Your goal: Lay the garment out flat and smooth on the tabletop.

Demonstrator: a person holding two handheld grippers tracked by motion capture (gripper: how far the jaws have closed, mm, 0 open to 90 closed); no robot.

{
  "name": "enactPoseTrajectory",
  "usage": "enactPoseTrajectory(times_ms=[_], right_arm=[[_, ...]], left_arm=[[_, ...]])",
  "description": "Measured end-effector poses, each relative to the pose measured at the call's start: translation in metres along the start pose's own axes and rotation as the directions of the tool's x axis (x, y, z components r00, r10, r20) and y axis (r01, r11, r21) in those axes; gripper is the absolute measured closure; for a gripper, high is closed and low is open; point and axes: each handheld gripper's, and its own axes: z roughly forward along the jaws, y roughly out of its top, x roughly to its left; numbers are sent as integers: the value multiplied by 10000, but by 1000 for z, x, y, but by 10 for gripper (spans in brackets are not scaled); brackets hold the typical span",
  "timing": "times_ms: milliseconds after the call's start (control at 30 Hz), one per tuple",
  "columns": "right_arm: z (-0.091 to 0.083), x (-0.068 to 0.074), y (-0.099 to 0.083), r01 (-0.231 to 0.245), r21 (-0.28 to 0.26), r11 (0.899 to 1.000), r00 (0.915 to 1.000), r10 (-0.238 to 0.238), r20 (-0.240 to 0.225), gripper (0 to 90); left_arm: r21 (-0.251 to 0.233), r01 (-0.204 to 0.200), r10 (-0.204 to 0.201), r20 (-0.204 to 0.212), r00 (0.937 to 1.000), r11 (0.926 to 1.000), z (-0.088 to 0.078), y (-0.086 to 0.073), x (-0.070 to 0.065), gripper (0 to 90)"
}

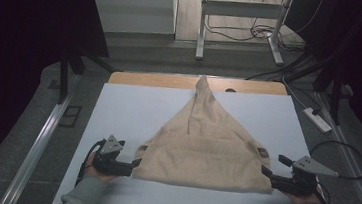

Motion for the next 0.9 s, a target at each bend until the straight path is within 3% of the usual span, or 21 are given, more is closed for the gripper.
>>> enactPoseTrajectory(times_ms=[333, 900], right_arm=[[0, 1, -2, 99, -32, 9999, 9999, -99, 31, 212], [2, 4, -4, 294, 160, 9994, 9996, -294, -7, 219]], left_arm=[[48, 70, -70, 80, 9999, 10000, 0, -1, 0, 101], [8, -194, 193, 418, 9989, 9998, 2, 8, -3, 109]])
